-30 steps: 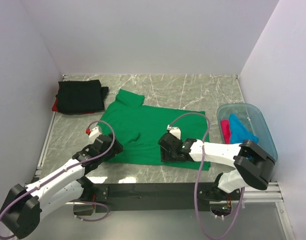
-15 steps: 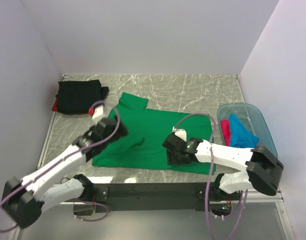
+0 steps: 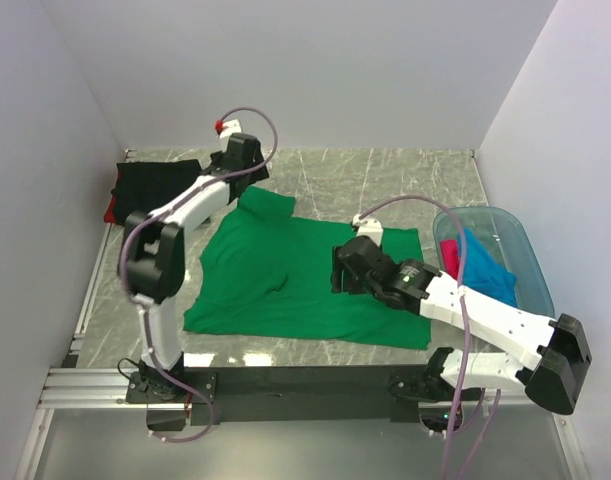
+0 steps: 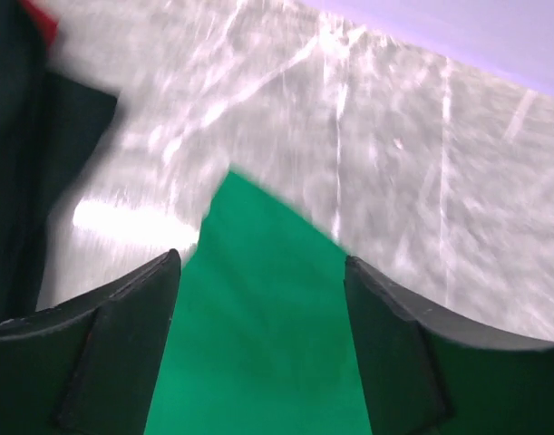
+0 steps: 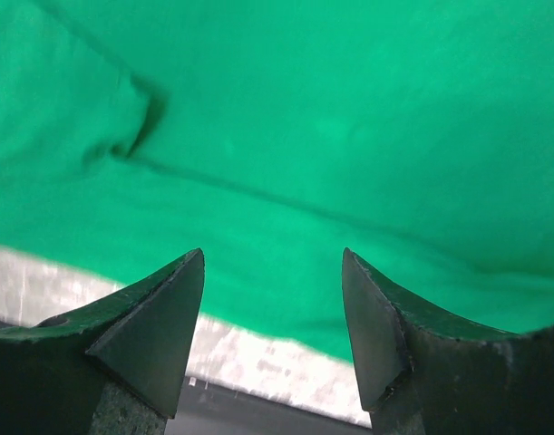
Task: Fold and stack the t-shirts
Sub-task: Fold the tshirt
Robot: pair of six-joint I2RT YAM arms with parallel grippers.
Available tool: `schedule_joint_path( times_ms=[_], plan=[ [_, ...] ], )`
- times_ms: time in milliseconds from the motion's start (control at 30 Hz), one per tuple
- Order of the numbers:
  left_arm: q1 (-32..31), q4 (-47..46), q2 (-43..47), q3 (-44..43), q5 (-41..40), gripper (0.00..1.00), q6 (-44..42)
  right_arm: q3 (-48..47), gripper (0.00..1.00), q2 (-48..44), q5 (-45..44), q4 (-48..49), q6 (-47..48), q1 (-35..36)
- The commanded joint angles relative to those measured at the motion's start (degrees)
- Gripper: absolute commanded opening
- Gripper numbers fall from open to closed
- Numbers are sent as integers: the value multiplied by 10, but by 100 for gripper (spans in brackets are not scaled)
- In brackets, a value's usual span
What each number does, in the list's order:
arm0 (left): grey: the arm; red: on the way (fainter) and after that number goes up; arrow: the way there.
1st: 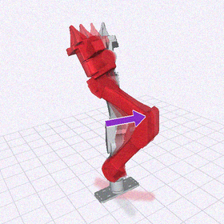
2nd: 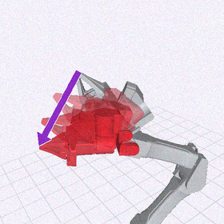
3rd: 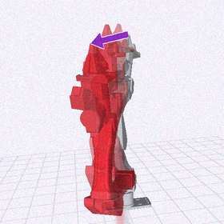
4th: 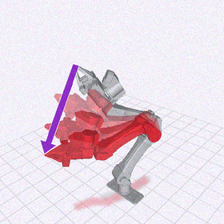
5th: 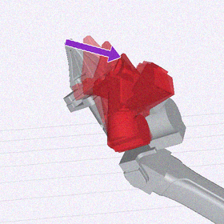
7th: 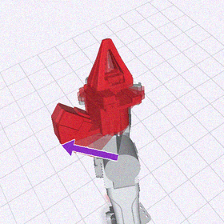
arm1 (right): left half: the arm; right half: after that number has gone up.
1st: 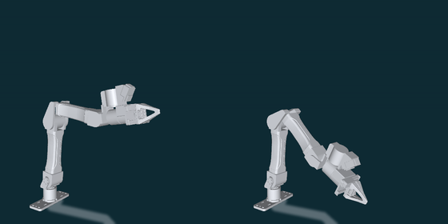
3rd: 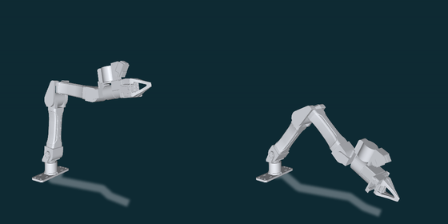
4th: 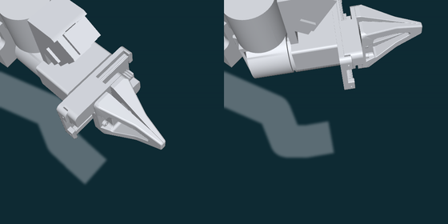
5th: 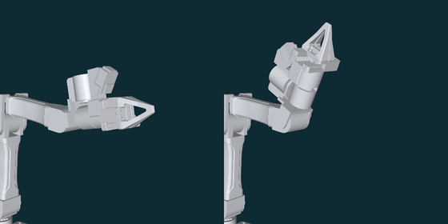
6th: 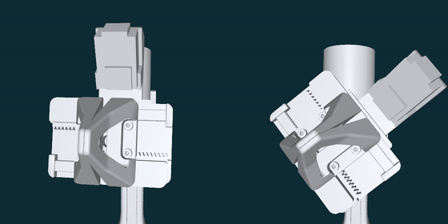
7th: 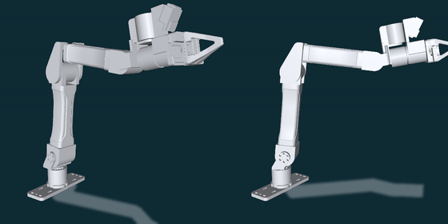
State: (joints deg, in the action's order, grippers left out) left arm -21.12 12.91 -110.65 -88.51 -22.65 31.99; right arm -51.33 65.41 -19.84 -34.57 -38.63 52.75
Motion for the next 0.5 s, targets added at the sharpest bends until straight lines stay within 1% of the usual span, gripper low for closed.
schedule_joint_path(
  times_ms=[0,67,100,233,333,467],
  plan=[
    [12,-4,-82,-104,20,75,-69,-1,69,-27,7,48,43,-38],
    [18,6,-116,-142,18,73,-77,4,69,-41,20,56,50,-63],
    [20,12,-145,-178,24,72,-85,10,69,-45,31,64,55,-69],
    [27,47,-206,-251,19,70,-94,24,69,-69,49,78,63,-92],
    [32,70,-232,-275,23,66,-88,39,69,-76,59,85,66,-105],
    [35,75,-233,-264,12,62,-76,48,69,-73,62,86,67,-113]
  ],
)
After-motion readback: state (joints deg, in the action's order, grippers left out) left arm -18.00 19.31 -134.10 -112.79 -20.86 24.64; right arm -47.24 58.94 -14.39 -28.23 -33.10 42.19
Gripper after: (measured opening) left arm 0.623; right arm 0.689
